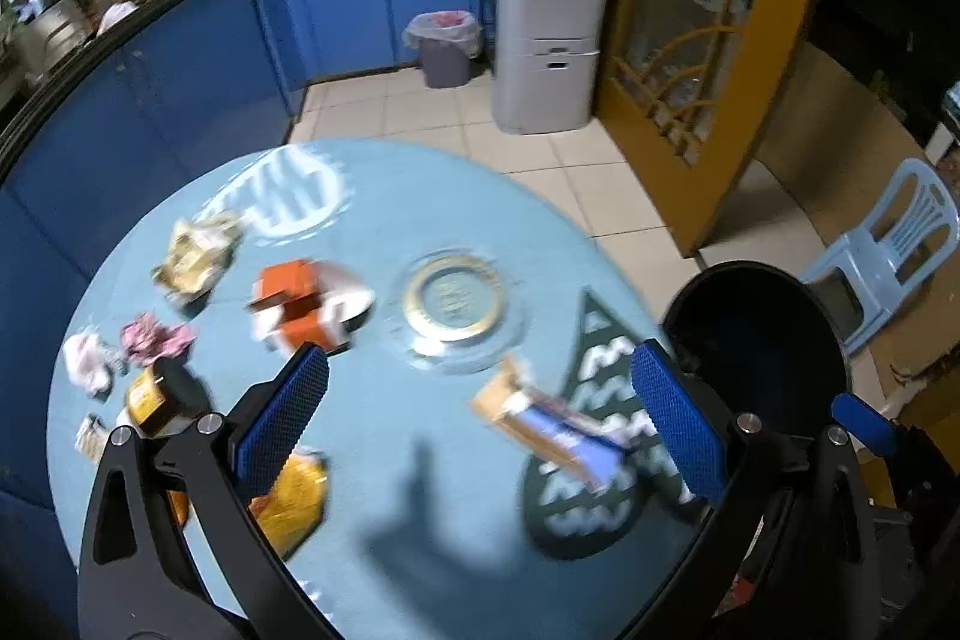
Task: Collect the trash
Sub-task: 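Move both open tools back over the table toward the remaining trash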
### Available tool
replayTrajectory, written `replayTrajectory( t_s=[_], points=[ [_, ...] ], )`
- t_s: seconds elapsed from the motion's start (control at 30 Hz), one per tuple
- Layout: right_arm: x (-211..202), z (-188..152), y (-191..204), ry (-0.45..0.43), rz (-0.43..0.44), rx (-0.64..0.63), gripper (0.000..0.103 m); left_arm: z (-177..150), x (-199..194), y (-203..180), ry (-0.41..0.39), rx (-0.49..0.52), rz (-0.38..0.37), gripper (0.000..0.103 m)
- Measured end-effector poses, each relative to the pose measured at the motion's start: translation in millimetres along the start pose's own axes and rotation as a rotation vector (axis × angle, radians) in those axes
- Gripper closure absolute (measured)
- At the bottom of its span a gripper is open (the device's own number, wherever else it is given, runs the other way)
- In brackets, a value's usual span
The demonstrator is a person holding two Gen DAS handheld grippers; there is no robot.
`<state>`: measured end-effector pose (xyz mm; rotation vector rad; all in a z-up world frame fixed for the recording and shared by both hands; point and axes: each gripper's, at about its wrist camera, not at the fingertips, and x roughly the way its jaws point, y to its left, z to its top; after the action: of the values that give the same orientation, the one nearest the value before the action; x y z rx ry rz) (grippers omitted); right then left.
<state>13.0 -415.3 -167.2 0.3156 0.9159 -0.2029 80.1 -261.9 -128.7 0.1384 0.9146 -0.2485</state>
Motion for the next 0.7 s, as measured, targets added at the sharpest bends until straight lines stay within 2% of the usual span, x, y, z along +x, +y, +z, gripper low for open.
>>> replayTrajectory(
  t_s=[0.27, 0.7],
  points=[
    [7.2, -15.0, 58.6, 0.039, 0.053, -0.106, 0.010, -22.6, -5.6, 68.5, 0.039, -0.082, 0.089, 0.003],
    [16.3, -45.3, 155.1, 0.093, 0.085, -0.276, 0.010, -83.5, -14.5, 172.9, 0.103, -0.192, 0.138, 0.004]
  ],
)
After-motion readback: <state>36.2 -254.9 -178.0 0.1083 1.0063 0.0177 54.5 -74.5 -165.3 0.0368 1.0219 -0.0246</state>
